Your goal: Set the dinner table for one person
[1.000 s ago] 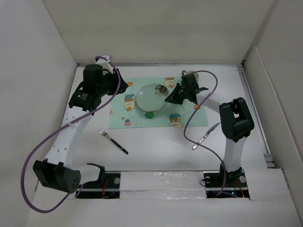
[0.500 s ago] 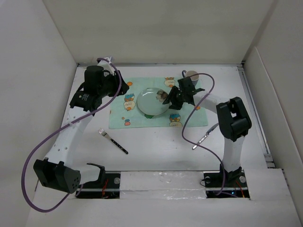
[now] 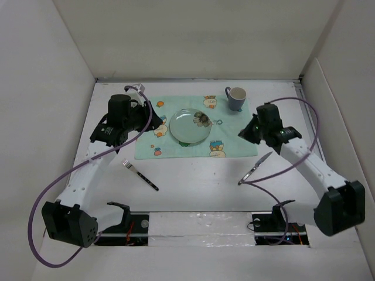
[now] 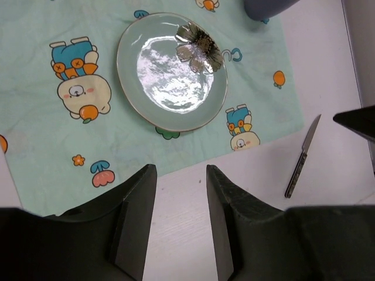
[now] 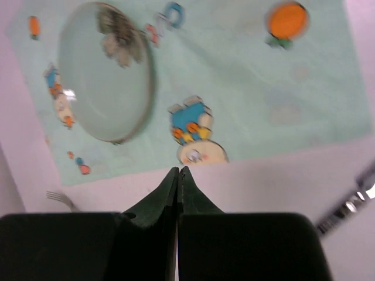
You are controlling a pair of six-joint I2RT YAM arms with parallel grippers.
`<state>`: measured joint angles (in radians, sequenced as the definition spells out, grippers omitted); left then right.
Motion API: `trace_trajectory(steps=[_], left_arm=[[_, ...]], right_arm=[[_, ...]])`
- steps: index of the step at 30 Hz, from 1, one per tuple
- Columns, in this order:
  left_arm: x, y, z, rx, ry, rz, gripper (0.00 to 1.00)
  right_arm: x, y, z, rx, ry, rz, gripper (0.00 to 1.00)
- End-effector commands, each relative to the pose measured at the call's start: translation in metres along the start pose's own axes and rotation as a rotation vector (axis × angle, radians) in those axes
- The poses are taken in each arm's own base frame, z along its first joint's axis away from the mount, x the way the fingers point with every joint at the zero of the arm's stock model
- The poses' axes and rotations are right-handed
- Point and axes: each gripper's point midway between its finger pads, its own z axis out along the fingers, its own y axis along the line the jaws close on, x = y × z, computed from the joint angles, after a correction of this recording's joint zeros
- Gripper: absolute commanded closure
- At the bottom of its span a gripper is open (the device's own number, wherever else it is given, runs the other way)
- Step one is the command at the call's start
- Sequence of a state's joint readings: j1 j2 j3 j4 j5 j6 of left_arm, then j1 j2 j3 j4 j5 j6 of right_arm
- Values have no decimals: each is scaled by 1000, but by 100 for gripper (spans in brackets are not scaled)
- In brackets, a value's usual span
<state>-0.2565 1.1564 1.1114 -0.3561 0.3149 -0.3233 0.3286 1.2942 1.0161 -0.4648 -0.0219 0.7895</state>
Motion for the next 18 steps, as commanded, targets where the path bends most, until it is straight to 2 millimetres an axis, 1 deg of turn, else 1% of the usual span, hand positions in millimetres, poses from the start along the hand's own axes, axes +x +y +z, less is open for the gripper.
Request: trace_trajectory(steps=[1,2,3,4,5,6,7,9,10,13,15,18], left_arm=[[-6,-16,-10,75,-53,16,64],[-5,-17,-10,83,-52,18,65],[-3,-18,-11,90,-45,18,65],[0,-17,-11,93,-41,17,65],[2,-19,-11,107,-38,19,65],[4,-20,-11,112,-34,17,65],[7,-19,-11,117,-29,18,65],[13,-19,-11,127,-15,18,64],[14,-20,-12,131,-15,17,64],[17,-20,-12,135,-10,17,64],[18,-19,-13,133,-11,17,63],[18,-20,-14,136,-16,14,63]], right_arm=[[49,-79,-27,260,87,70,100],[63,-91,-35,292,118,92,100],[80,-107,-37,327,149,108,88],[83,-111,-43,321,137,142,78],[91,-115,-46,325,152,159,67],[94,-120,-46,331,156,181,53],[100,-123,-47,332,166,193,48],[101,-131,-41,364,166,204,41],[101,-133,-39,380,168,200,40],[106,-147,-34,464,201,181,41],[108,-152,-26,493,222,150,41],[102,-153,-16,504,206,134,42]])
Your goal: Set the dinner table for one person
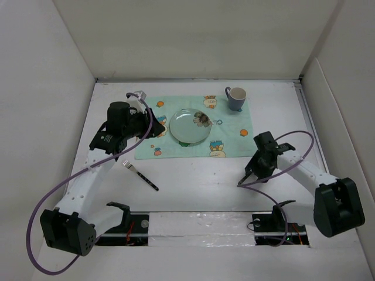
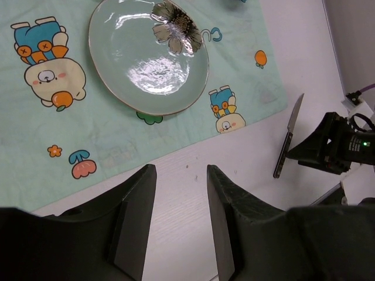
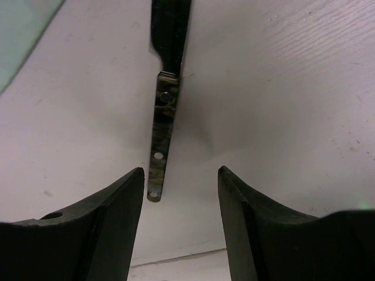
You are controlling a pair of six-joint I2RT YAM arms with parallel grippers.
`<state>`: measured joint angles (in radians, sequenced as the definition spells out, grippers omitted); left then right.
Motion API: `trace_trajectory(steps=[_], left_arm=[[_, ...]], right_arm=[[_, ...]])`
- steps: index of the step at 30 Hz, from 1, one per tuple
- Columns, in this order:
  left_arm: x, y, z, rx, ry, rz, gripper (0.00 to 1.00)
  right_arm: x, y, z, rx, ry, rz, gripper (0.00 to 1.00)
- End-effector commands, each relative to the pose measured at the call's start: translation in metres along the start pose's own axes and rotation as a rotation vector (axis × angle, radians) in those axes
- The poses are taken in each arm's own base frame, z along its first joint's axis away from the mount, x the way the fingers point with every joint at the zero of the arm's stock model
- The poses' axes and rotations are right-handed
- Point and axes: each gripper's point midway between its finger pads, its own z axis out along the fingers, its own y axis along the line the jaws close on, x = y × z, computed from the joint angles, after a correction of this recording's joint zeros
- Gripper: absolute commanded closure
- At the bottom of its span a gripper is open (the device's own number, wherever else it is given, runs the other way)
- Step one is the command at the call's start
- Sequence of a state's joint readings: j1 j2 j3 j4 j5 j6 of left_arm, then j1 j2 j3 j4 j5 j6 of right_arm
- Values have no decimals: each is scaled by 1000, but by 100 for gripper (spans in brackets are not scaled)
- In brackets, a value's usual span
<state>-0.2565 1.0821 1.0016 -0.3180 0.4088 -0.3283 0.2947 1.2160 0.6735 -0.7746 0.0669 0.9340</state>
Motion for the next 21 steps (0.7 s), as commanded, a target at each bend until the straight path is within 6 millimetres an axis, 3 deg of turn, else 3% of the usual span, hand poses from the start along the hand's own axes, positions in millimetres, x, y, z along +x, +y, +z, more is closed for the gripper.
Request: trace_trajectory(steps=[1,6,12,14,18,21], left_arm=[[-9,-13,-8,49,-49,22,63],[-10,-13,-10,46,-66,22,63],[-9,-13,-10,52,-79,9,63],[-8,-12,-10,48,-81,9,63],[-10,-9,-10,32,-88,22,63],[-11,-6,-12,11,-90,31,63]], right_arm=[[-23,11,2,7,-74,-8,42],[-27,5,19,65,-57,-10,49],[-25,7,25,100,-16,-23,57],[-27,6,26,114,2,-26,65],[-25,-1,26,155,27,-16,94],[-37,4,4,113,-54,37,100]])
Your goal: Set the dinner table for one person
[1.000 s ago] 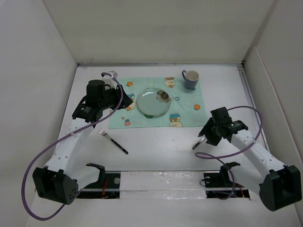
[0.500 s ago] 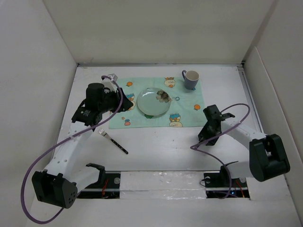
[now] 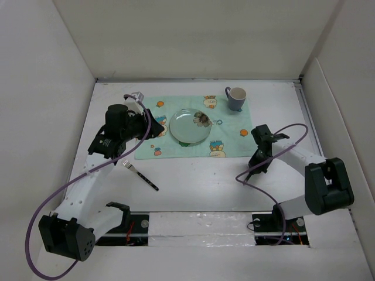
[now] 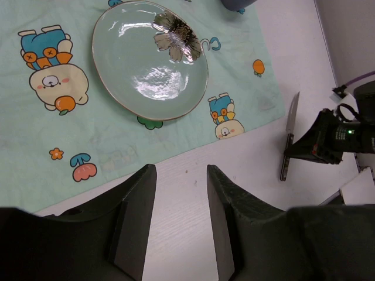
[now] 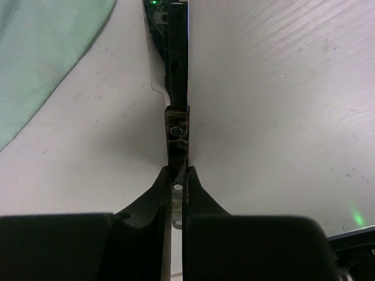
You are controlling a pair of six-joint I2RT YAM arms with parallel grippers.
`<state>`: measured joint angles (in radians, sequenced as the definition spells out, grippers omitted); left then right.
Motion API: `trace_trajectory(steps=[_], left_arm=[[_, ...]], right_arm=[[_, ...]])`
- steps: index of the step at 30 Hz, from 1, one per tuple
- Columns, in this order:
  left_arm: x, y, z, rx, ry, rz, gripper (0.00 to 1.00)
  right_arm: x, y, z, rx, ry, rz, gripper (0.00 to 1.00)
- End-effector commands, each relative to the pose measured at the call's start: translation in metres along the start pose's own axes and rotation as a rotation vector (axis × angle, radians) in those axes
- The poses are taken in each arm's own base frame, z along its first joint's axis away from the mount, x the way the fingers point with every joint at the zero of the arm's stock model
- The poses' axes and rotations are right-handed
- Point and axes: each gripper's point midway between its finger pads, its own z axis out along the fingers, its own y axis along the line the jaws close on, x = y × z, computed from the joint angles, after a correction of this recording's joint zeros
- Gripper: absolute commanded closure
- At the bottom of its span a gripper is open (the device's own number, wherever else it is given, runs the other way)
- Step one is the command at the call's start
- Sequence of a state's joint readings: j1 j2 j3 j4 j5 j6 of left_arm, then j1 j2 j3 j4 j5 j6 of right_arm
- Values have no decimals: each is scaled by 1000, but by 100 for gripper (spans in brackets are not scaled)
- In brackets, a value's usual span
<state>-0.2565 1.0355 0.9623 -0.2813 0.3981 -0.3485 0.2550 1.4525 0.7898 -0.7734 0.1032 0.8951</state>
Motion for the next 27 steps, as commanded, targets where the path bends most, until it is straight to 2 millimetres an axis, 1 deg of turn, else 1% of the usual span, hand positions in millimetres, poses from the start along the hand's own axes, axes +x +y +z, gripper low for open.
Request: trace_trajectory(steps=[1,2,3,4,6,7,8,9,10,11,13,14,15,16,18,19,20,21,23,24,25,27], left_arm=[[-12,-4,-6,1,-49,37,63],[-12,-4,-6,2,-49,37,63],[-11,-4,-5,2,-44,36,63],[-11,-4,-4,2,-41,35,63],[-11,-5,-3,8,-38,32,63],[-11,-4,-2,5,-35,29,63],[-11,-4,-2,4,-36,27,63],[-11,-4,-2,2,-33,27,63],[-12,-3,-1,-1,-32,23,63],[-12,-3,-1,-3,-29,22,63],[-16,-5,-2,-7,-37,20,63],[-18,-2,-2,-29,-44,6,63],[-20,1,-4,-54,-56,-8,63],[-24,10,-8,-116,-83,-54,63],[-27,18,-10,-174,-111,-99,64],[-25,18,-14,-177,-106,-101,64],[-28,27,-17,-239,-139,-146,64],[-30,27,-21,-249,-156,-186,65],[-26,33,-26,-288,-165,-220,65],[-26,33,-30,-297,-178,-253,65],[-19,37,-31,-319,-165,-280,65],[-13,43,-33,-353,-165,-335,65]], right_arm=[[-21,1,-28,-36,-115,67,100],[-26,1,-40,-49,-147,85,100],[-45,7,-60,-83,-230,102,100],[-56,12,-82,-139,-297,119,100],[-82,23,-118,-210,-421,107,100],[-95,42,-149,-310,-499,69,100],[-101,69,-170,-424,-551,-64,100],[-100,83,-180,-473,-558,-141,100],[-101,94,-185,-493,-566,-205,100],[-106,108,-186,-476,-564,-300,100],[-92,132,-181,-508,-487,-390,100],[-89,146,-170,-512,-430,-456,100],[-81,156,-165,-522,-401,-506,100],[-69,168,-149,-527,-321,-577,100],[-67,176,-132,-514,-277,-600,100],[-66,180,-123,-510,-253,-616,100],[-60,184,-115,-505,-226,-646,100],[-62,190,-105,-490,-210,-648,100],[-57,199,-96,-497,-186,-674,100],[-59,204,-95,-499,-184,-675,100],[-59,207,-81,-479,-158,-676,100],[-57,213,-72,-480,-132,-679,100]])
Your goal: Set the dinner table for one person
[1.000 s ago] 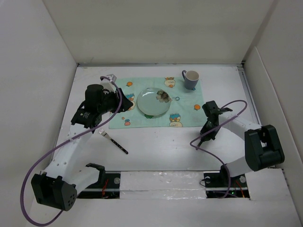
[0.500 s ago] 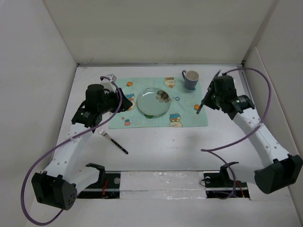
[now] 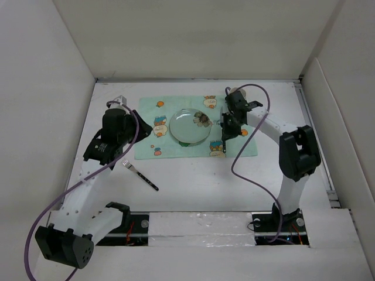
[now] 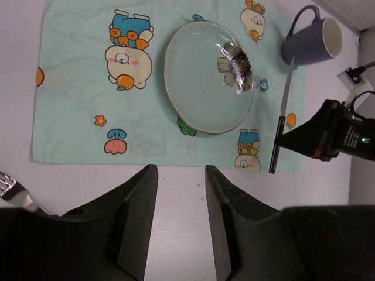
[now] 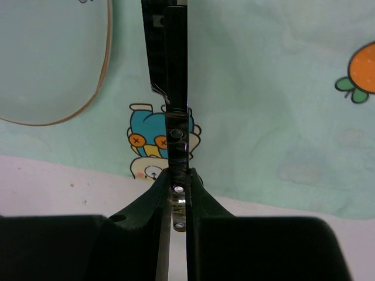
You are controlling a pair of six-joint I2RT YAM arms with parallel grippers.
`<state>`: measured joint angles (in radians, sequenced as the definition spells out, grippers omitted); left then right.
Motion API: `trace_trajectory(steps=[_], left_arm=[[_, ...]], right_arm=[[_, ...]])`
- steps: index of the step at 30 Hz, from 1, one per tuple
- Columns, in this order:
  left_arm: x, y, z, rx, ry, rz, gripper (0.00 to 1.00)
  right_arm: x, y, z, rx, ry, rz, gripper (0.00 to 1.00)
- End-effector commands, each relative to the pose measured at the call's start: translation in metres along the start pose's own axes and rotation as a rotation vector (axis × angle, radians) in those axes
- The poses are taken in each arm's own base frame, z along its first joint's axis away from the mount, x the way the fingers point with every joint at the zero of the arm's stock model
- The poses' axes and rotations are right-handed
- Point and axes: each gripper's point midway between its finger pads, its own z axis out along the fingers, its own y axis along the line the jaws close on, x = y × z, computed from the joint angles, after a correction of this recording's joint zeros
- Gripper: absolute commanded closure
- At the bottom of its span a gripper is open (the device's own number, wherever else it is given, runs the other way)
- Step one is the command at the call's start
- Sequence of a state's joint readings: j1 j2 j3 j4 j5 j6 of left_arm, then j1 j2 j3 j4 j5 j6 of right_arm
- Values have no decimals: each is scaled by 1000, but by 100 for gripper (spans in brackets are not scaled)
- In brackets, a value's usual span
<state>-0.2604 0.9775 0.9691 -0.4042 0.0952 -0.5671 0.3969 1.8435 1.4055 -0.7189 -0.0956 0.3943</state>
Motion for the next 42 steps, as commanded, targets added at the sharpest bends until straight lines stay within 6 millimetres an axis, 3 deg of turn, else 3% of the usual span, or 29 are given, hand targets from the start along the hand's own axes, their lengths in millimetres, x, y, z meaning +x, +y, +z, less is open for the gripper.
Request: trace_trajectory(steps=[1,6,12,16,17,21,23,24,28,29,32,33,34,35,38,39,42], left_arm=[[0,12,-12,-87,-27,-134,65],[23,42,-16,-219,1,-219,69],[64,81,-20,-413,94,-325,70],[93,105,-28,-582,206,-356,70],[97,109,-28,-606,222,-359,69],[114,118,-30,-676,293,-379,66],[124,121,-30,-686,321,-388,63],[126,122,-30,-690,327,-391,57],[141,128,-36,-718,392,-378,52],[146,128,-37,-717,413,-375,51],[150,127,-37,-725,444,-384,49],[152,128,-36,-736,454,-386,48],[154,129,-34,-741,458,-391,48],[167,137,-30,-785,493,-405,47],[175,142,-23,-814,510,-421,47],[175,144,-21,-833,506,-430,47],[164,148,-10,-852,452,-419,47]], right_arm=[[-33,26,-4,-84,-62,-55,100],[-41,24,24,-68,-19,-25,100],[-49,9,50,-14,5,19,100],[-57,4,53,34,-23,57,100],[-58,5,53,47,-37,53,97],[-64,3,52,66,-60,69,61],[-64,11,44,48,-67,67,53],[-65,13,39,41,-74,71,49],[-64,36,4,-47,-133,70,42],[-61,44,-14,-71,-159,60,41],[-47,55,-34,-95,-190,45,41],[-44,68,-56,-136,-234,24,40],[-42,75,-65,-163,-258,18,41],[-28,81,-86,-208,-288,6,40],[-16,89,-97,-260,-298,-11,41],[-12,96,-114,-296,-325,-23,41],[-2,105,-137,-355,-358,-47,41]])
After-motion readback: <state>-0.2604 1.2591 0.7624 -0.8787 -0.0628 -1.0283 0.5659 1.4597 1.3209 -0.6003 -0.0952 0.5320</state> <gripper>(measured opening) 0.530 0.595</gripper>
